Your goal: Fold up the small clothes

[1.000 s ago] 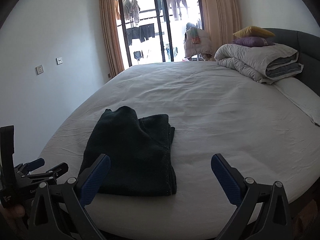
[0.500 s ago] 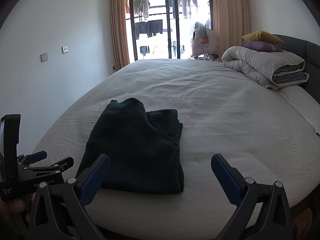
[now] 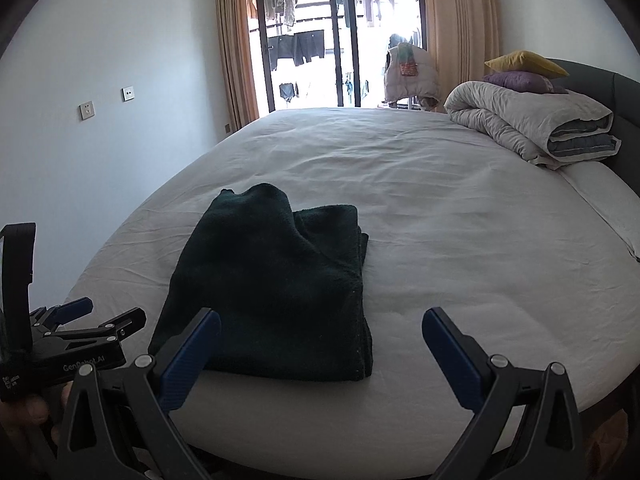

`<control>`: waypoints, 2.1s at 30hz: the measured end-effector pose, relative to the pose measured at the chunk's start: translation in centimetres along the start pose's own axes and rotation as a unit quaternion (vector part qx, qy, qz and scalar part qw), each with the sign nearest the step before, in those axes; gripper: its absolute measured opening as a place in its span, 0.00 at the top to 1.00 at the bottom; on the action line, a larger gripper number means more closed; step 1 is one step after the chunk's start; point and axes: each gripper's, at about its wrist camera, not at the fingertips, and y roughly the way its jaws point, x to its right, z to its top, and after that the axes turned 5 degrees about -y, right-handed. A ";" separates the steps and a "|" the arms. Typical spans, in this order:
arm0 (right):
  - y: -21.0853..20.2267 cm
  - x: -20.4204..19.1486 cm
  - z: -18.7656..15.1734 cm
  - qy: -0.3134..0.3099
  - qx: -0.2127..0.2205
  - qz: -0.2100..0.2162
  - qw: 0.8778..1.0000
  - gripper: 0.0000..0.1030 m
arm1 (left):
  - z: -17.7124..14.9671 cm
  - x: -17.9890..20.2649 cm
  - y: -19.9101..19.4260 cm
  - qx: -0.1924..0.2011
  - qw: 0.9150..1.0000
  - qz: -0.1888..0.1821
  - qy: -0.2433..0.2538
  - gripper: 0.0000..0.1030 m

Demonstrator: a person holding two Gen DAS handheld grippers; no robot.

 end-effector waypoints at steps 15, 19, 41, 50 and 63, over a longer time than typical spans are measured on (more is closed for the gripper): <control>-0.1 0.0 -0.1 0.001 0.001 0.000 1.000 0.00 | 0.1 0.1 0.1 0.002 1.000 0.000 0.003 0.00; -0.1 0.0 -0.1 0.001 0.001 0.000 1.000 0.00 | 0.1 0.2 0.1 0.003 1.000 0.001 0.005 0.00; 0.0 -0.1 -0.2 0.001 -0.001 0.000 1.000 0.00 | 0.2 0.2 0.1 0.003 1.000 0.002 0.006 0.00; 0.0 -0.1 -0.3 0.001 -0.002 0.001 1.000 0.00 | 0.2 0.2 0.1 0.003 1.000 0.001 0.006 0.00; 0.1 0.0 -0.4 0.002 -0.003 0.001 1.000 0.00 | 0.1 0.2 0.2 0.003 1.000 0.003 0.007 0.00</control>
